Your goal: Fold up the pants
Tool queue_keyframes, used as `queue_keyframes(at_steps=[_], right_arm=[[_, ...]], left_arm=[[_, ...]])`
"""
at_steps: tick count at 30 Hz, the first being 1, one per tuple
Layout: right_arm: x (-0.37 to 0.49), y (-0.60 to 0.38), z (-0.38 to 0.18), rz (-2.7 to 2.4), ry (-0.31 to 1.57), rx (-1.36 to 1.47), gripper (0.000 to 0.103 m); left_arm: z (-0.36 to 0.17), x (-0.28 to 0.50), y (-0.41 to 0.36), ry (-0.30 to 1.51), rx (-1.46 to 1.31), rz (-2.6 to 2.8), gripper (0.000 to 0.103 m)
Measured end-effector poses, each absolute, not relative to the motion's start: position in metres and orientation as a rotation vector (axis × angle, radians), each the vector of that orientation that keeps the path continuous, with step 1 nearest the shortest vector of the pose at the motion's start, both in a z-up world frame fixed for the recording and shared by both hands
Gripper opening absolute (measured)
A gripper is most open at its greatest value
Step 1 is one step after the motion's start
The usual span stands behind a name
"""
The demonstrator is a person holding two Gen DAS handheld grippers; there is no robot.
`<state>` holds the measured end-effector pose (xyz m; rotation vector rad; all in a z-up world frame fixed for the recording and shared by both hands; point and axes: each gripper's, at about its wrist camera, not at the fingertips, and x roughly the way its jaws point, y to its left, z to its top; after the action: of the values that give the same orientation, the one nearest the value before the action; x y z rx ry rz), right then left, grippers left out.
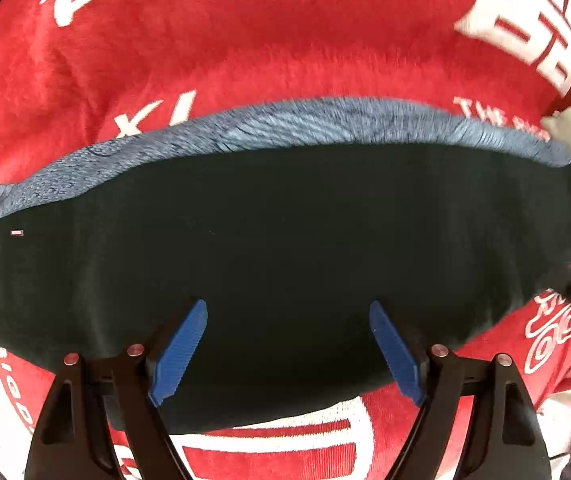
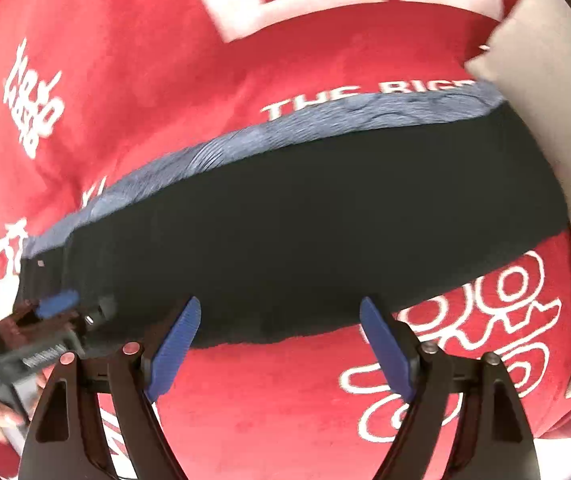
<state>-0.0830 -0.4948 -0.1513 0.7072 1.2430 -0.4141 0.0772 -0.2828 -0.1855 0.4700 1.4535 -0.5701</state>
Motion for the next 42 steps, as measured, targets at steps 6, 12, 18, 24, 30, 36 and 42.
queue_keyframes(at_steps=[6, 12, 18, 24, 30, 36, 42], right_arm=[[-0.095, -0.517, -0.178, -0.425, 1.254, 0.771, 0.086], [-0.105, -0.516, -0.185, -0.369, 1.186, 0.862, 0.102], [-0.118, -0.522, -0.184, -0.314, 1.16, 0.916, 0.102], [-0.144, -0.545, -0.181, -0.283, 1.044, 1.146, 0.102], [-0.202, -0.573, -0.187, -0.384, 0.841, 1.358, 0.084], [-0.228, -0.591, -0.195, -0.462, 0.675, 1.432, 0.079], [-0.229, -0.603, -0.205, -0.489, 0.513, 1.465, 0.079]], left_arm=[[-0.195, 0.069, -0.293, 1.441, 0.513, -0.528, 0.085], [-0.196, 0.057, -0.311, 1.41, 0.569, -0.507, 0.085], [-0.189, 0.047, -0.32, 1.399, 0.596, -0.479, 0.085], [-0.168, 0.041, -0.332, 1.375, 0.58, -0.519, 0.085], [-0.143, 0.02, -0.363, 1.278, 0.543, -0.613, 0.085], [-0.161, -0.003, -0.417, 1.27, 0.507, -0.659, 0.085], [-0.181, -0.01, -0.429, 1.239, 0.554, -0.651, 0.085]])
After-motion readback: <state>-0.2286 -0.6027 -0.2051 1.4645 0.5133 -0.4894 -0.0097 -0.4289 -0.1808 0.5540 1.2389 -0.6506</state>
